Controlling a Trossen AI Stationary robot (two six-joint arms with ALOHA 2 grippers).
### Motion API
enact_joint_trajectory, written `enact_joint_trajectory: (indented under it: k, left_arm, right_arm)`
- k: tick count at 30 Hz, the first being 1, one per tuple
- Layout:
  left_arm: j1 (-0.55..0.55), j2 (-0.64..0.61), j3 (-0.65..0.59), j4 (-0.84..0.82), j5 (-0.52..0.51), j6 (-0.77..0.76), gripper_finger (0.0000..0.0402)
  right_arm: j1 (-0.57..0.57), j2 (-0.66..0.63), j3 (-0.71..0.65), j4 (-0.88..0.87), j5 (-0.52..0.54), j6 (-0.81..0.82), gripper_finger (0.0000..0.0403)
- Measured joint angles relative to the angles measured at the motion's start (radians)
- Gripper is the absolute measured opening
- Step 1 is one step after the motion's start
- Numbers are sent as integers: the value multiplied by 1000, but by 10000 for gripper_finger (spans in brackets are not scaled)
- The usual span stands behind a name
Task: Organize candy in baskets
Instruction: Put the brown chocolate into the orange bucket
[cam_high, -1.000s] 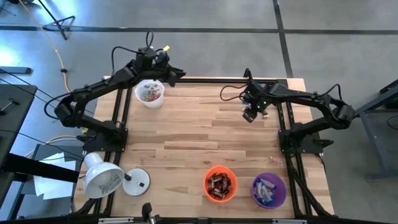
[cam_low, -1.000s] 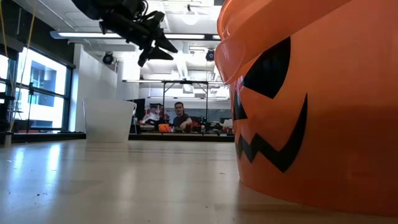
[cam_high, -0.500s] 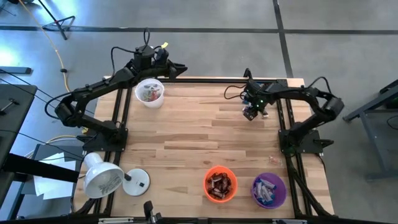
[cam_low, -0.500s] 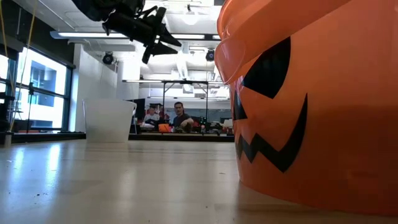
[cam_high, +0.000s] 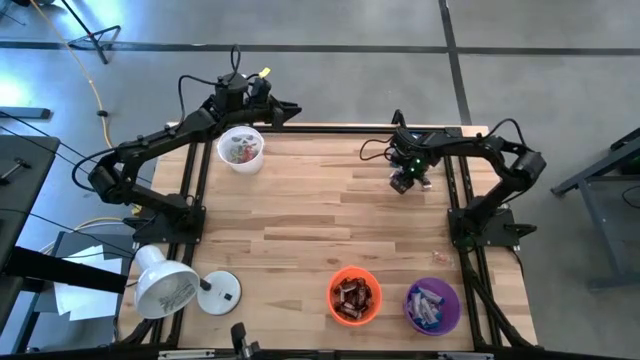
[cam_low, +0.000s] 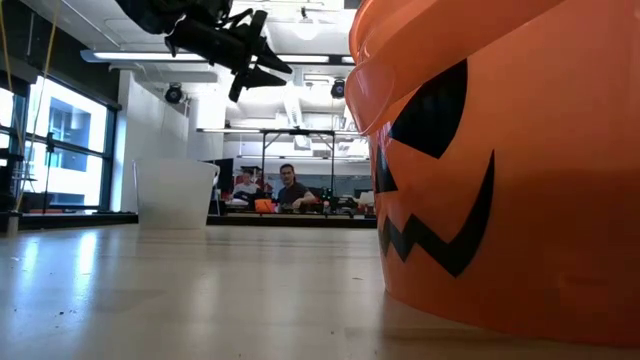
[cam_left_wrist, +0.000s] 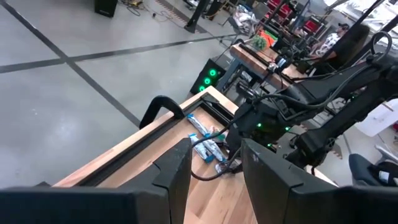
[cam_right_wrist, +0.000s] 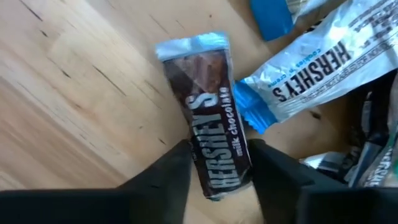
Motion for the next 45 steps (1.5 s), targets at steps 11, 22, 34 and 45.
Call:
enact_joint_trajectory:
  k: [11,22,34,45]
  left_arm:
    - [0,0,0,-1,0,27,127]
    - [0,0,0,-12,3,28,127]
    - [0,-1,0,-38,4,44,127]
    - [-27,-1,0,-50,4,44,127]
  right_arm:
    - [-2,0,5,-33,-88,142,19]
    - [26,-35,176,-289,-251,197,4]
    - [416,-177,265,-456,-436,617,3]
    - [945,-188,265,-126,-475,1179,3]
